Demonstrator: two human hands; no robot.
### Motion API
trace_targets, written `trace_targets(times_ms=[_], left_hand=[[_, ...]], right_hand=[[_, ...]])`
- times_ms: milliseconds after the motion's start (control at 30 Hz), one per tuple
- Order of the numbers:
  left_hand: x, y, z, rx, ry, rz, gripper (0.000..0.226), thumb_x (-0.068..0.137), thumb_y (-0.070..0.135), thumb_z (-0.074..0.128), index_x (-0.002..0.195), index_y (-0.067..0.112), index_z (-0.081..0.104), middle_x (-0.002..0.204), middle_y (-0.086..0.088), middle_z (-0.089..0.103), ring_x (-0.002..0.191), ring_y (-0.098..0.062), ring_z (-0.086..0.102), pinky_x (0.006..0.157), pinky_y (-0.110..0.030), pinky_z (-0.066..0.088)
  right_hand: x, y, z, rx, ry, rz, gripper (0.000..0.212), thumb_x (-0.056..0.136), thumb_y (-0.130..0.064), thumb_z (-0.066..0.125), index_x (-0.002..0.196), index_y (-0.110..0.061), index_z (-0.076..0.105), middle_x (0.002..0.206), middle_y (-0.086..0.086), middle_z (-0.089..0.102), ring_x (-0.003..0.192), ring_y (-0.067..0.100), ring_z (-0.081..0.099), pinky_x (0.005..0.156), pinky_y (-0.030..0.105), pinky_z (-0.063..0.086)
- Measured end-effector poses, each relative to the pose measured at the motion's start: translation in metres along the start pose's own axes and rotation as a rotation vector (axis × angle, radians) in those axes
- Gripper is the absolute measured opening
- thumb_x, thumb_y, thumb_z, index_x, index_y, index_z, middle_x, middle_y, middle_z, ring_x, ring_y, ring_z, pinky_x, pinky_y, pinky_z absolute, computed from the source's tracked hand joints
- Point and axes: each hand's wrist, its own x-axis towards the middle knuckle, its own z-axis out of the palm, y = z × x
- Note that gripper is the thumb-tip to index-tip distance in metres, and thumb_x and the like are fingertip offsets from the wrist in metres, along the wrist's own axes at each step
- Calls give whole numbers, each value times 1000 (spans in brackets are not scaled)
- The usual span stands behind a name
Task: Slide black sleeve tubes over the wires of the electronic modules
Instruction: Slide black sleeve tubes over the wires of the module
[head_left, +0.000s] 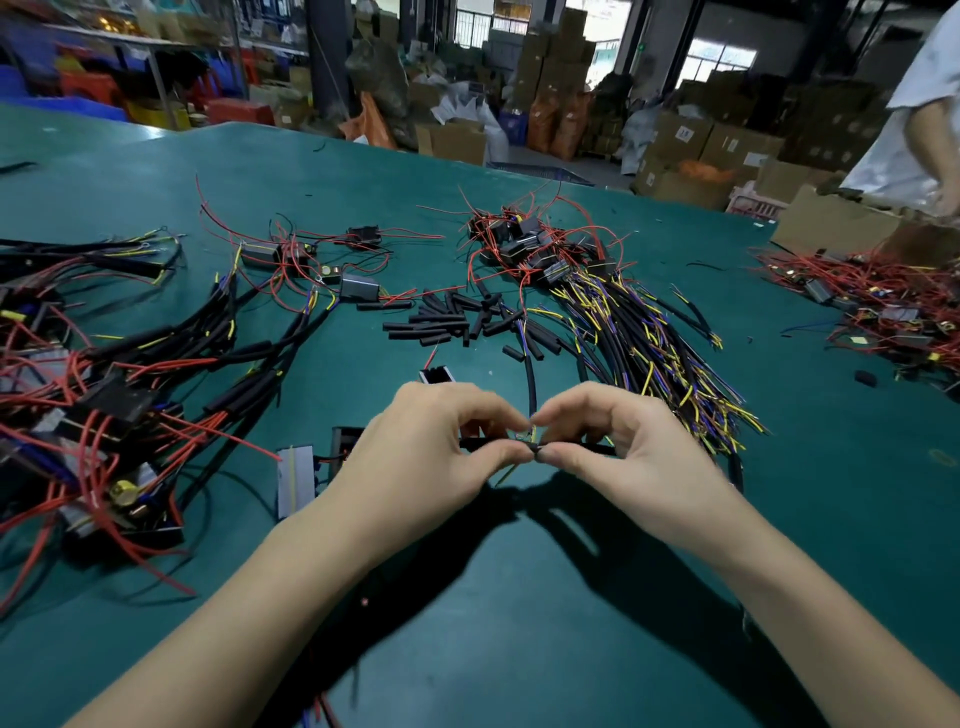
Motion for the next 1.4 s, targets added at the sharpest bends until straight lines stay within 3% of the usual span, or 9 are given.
trace_targets(times_ms=[167, 300, 400, 567, 700, 867, 1067, 1200, 1400], left_hand=[[4, 0, -8, -34, 9, -23, 24, 70, 36, 79, 89, 33, 64, 69, 16, 69, 61, -2, 58, 62, -16, 42], [7, -3, -28, 44, -54, -49, 19, 76, 43, 71, 87, 27, 72, 73, 15, 71, 72, 4, 62, 66, -5, 38], [6, -10, -39, 187, -230, -121, 26, 74, 48, 72, 84, 24, 74, 71, 13, 69, 71, 6, 59, 65, -7, 41], [5, -15, -37, 292, -319, -130, 8, 80, 23, 71, 88, 24, 74, 72, 8, 68, 65, 7, 56, 62, -7, 41], [4, -19, -34, 349, -307, -162, 17, 79, 21, 68, 92, 32, 68, 88, 8, 62, 82, -6, 58, 81, -23, 48], [3, -22, -32, 385, -319, -208, 56, 73, 33, 73, 123, 35, 47, 105, 7, 53, 99, -17, 53, 93, -34, 44], [7, -21, -31, 237, -134, -197, 49, 79, 20, 68, 123, 24, 47, 77, 11, 56, 65, -3, 49, 58, -14, 37], [10, -17, -36, 249, 51, -142, 45, 80, 9, 66, 122, 21, 57, 89, 6, 52, 84, -15, 46, 72, -20, 30], [6, 5, -58, 473, 129, -58, 62, 84, 10, 56, 137, 39, 42, 117, 0, 47, 104, -33, 55, 86, -46, 48]], right_hand=[[-3, -2, 7, -222, 39, -132, 19, 78, -13, 76, 91, -25, 69, 79, -10, 68, 78, 5, 61, 74, 10, 41], [-3, -1, 6, -283, 129, -203, 9, 80, -10, 74, 87, -16, 73, 79, -8, 68, 78, 9, 60, 74, 24, 46], [-3, 0, 2, -258, 191, -204, 8, 81, -7, 73, 87, -13, 74, 78, -6, 69, 79, 12, 61, 76, 30, 47], [-3, 3, 0, -420, 249, -250, 3, 83, -20, 68, 84, -21, 71, 79, -16, 62, 81, 6, 55, 79, 40, 40], [-2, 4, -3, -495, 307, -255, 6, 83, -24, 63, 82, -23, 69, 79, -15, 62, 82, 10, 54, 77, 36, 32], [1, 5, -17, -392, 410, -227, 7, 83, -9, 71, 80, -15, 72, 77, -11, 65, 79, 12, 54, 79, 52, 42], [2, -1, -26, -469, 495, -251, 5, 81, -17, 71, 84, -21, 73, 85, -7, 62, 87, 12, 49, 83, 40, 33], [10, -6, -34, -620, 485, -210, 8, 80, -15, 75, 87, -18, 75, 88, -1, 55, 88, 20, 48, 79, 34, 28], [46, -29, -44, -776, 448, -244, 7, 86, -18, 67, 90, -19, 72, 95, -3, 61, 83, 18, 56, 67, 28, 34]])
